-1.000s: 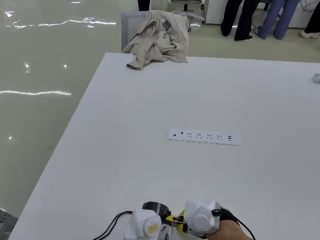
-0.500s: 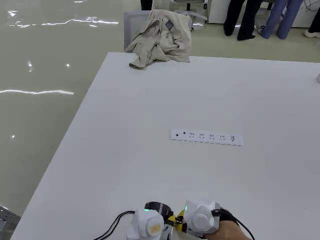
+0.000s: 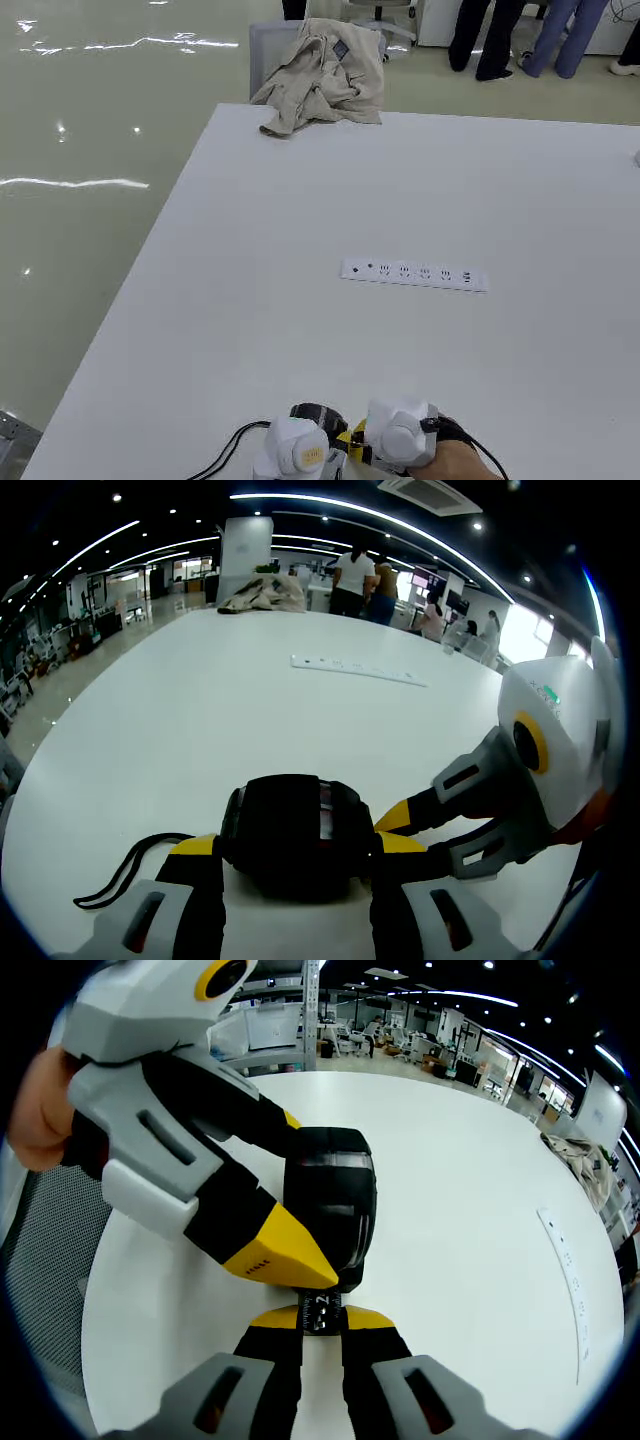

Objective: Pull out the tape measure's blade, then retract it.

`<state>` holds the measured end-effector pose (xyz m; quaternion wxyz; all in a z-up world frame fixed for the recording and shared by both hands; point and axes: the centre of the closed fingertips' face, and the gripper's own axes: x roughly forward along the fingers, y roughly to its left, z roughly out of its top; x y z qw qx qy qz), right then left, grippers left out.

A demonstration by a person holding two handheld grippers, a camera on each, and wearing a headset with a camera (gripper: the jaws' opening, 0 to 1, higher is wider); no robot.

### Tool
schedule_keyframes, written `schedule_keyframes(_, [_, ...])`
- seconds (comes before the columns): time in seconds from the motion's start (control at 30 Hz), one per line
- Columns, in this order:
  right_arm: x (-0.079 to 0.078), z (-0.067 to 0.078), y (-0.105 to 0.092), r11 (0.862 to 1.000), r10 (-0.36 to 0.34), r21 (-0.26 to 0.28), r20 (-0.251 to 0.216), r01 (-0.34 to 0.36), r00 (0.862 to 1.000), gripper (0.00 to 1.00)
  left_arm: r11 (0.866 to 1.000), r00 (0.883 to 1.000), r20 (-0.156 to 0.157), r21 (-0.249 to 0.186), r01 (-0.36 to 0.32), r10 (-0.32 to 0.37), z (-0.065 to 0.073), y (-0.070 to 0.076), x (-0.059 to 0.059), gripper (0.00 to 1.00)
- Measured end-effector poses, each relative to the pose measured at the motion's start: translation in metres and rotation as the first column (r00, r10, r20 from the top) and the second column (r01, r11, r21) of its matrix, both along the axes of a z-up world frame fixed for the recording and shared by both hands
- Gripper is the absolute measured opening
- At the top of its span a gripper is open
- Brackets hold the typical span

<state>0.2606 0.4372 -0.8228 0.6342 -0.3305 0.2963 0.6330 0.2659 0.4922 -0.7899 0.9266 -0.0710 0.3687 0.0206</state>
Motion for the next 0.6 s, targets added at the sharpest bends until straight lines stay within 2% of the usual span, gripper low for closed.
schedule_keyframes(0.6, [-0.0007, -0.0013, 0.0022, 0.999, 0.032, -0.010, 0.014, -0.032, 0.999, 0.14, 1.000, 1.000, -0.001, 0.000, 0.003, -0.003, -0.0014, 0.0001, 0.0003, 0.56])
